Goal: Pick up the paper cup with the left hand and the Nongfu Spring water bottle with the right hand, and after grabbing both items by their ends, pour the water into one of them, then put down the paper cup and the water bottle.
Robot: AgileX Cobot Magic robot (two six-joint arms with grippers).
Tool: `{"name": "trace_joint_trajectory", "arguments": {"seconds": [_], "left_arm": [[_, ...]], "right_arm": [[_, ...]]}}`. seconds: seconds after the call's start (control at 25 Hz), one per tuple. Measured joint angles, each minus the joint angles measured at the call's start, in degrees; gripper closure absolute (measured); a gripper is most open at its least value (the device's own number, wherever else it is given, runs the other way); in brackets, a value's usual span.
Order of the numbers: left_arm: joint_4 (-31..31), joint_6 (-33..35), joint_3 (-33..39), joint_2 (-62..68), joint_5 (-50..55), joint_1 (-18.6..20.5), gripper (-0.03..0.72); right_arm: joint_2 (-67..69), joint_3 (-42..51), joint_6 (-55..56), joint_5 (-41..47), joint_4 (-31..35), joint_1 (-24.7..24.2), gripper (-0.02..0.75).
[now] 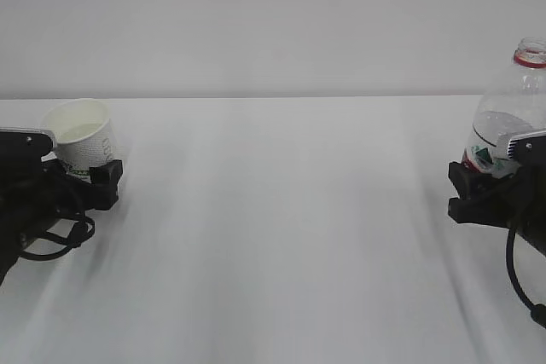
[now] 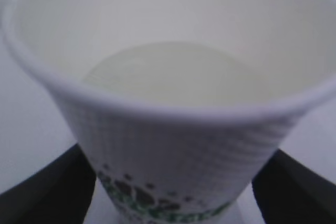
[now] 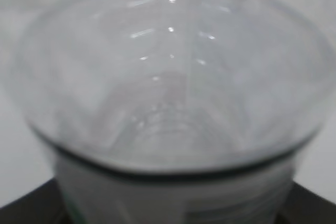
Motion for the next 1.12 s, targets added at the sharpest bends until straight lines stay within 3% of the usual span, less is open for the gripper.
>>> {"name": "trace_joint_trajectory", "arguments": {"seconds": [0.68, 1.12], "left_arm": [[0.15, 1.36, 10.96, -8.42, -0.19, 0.0, 0.036], [2.56, 1.36, 14.23, -14.24, -0.19, 0.0, 0.062]], "right_arm": [[0.0, 0.0, 0.28, 0.0, -0.3, 0.0, 0.289], [0.0, -1.17, 0.32, 0.0, 1.99, 0.0, 0.289]]}}
